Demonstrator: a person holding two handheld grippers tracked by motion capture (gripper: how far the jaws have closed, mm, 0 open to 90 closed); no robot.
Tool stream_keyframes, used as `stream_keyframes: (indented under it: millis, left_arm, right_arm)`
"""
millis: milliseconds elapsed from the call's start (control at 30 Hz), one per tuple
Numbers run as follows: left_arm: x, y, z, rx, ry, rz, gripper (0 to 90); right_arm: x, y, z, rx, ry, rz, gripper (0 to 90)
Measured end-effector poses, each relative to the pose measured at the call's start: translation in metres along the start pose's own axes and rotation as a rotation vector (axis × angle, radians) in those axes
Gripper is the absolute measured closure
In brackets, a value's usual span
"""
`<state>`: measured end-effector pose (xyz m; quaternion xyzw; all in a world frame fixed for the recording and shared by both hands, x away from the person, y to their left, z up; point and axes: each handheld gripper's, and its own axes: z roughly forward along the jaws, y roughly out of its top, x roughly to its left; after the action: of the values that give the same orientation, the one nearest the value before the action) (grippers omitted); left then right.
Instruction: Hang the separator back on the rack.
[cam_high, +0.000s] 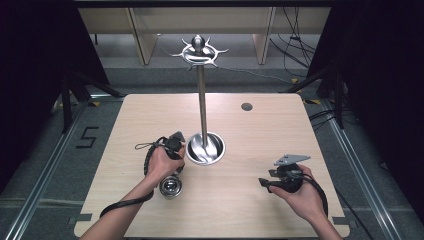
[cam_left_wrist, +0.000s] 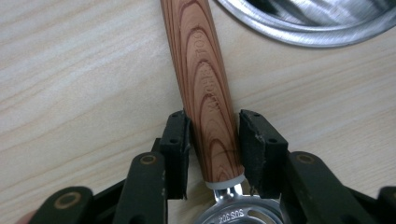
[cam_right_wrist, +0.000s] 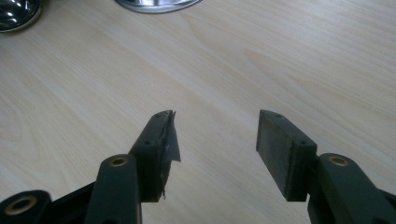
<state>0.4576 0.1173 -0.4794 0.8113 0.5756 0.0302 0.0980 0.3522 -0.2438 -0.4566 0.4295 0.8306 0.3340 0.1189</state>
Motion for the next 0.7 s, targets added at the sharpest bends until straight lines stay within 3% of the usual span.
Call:
stream_keyframes:
  millis: [133,200,367,500,567,633,700]
  left_arm:
    - [0.000,0.001,0.000,0.004,-0.004,-0.005,57.7]
    - [0.000,0.001,0.000,0.009,0.016,0.031,60.4]
    - [0.002,0.001,0.000,0.014,0.021,0.003,64.4]
    - [0.011,-0.003,-0.001,-0.014,0.015,0.002,67.2]
    - [0.018,-0.005,-0.003,-0.004,-0.005,0.030,68.1]
    - [0.021,-0.007,-0.004,-0.010,-0.009,0.024,68.3]
    - [0.023,-0.009,-0.004,-0.023,-0.014,0.028,68.3]
  right_arm:
    - [0.000,0.000,0.000,0.001,0.000,0.001,47.2]
    - [0.000,0.000,0.000,0.000,0.000,0.000,47.1]
    - [0.001,0.000,0.000,0.003,-0.001,0.012,47.1]
    - [0.001,0.000,-0.002,0.007,0.000,0.020,47.2]
    - [0.002,0.000,-0.002,0.013,0.004,0.038,47.1]
    - [0.001,-0.001,0.000,0.001,0.000,0.007,47.2]
    - [0.001,0.000,0.000,0.011,0.002,0.020,47.2]
